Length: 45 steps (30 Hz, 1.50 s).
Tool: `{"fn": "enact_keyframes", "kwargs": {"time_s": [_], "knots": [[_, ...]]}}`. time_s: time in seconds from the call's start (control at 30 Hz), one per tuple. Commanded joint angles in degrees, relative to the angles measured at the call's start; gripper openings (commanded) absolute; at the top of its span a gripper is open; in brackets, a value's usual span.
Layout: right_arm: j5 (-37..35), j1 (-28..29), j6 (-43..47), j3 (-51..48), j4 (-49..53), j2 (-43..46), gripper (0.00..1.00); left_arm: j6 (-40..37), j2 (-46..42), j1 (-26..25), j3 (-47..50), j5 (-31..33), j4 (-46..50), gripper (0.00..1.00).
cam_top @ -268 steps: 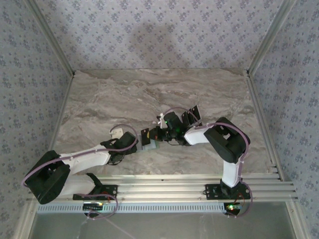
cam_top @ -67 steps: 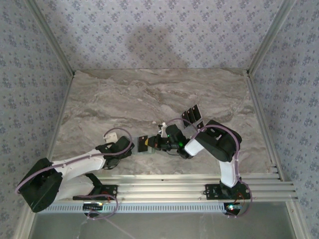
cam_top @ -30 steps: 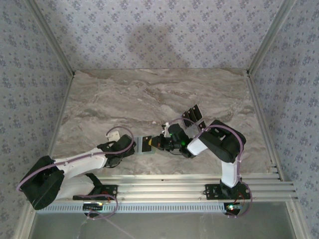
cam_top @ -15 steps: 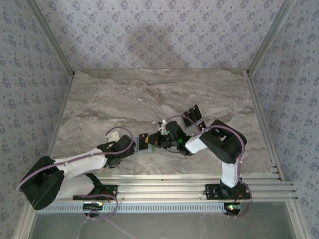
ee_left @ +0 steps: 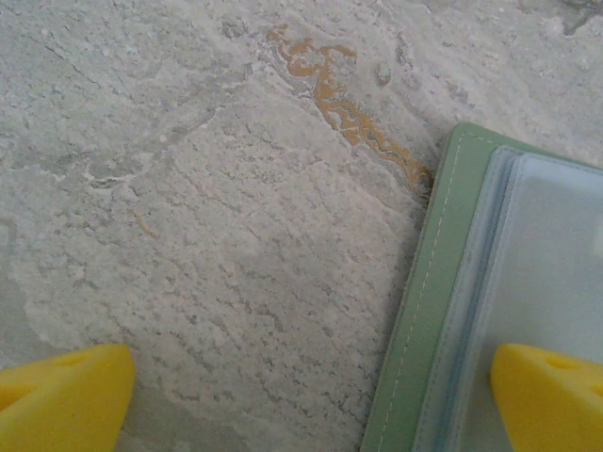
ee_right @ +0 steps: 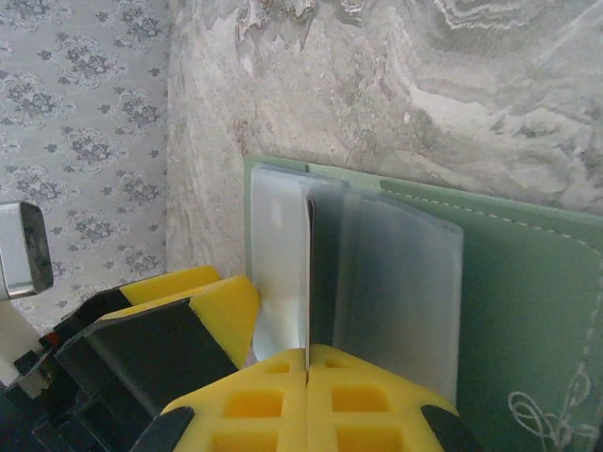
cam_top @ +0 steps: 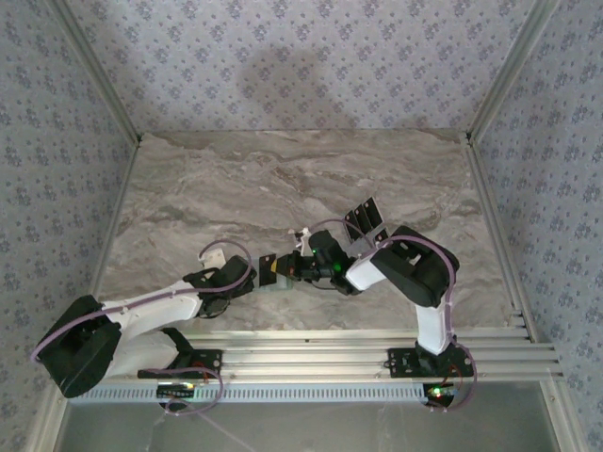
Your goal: Put the credit cards into the card holder
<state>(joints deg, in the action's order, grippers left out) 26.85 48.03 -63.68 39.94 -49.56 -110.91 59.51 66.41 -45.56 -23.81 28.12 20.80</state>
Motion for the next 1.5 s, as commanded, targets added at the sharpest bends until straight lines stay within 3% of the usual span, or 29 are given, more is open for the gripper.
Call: {"fn": "enact_keyframes", "kwargs": {"time_s": [0.0, 0.4, 1.47], "knots": [[0.44, 0.26, -0.75, -0.5, -2.0, -0.88, 0.0, 0.08, -0.18, -0.32, 1.4, 1.32, 3.27, 0.97], [-1.8, 0.4, -2.23, -2.97, -3.93, -1.06, 0.0, -0.04, -0.14, -0.32, 1.23, 1.48, 3.41, 0.97], [0.19, 1.01, -4.01, -0.89, -6.72, -4.51, 0.0, 0.15, -0.08, -0.32, 1.58, 1.59, 3.33, 0.97]]}}
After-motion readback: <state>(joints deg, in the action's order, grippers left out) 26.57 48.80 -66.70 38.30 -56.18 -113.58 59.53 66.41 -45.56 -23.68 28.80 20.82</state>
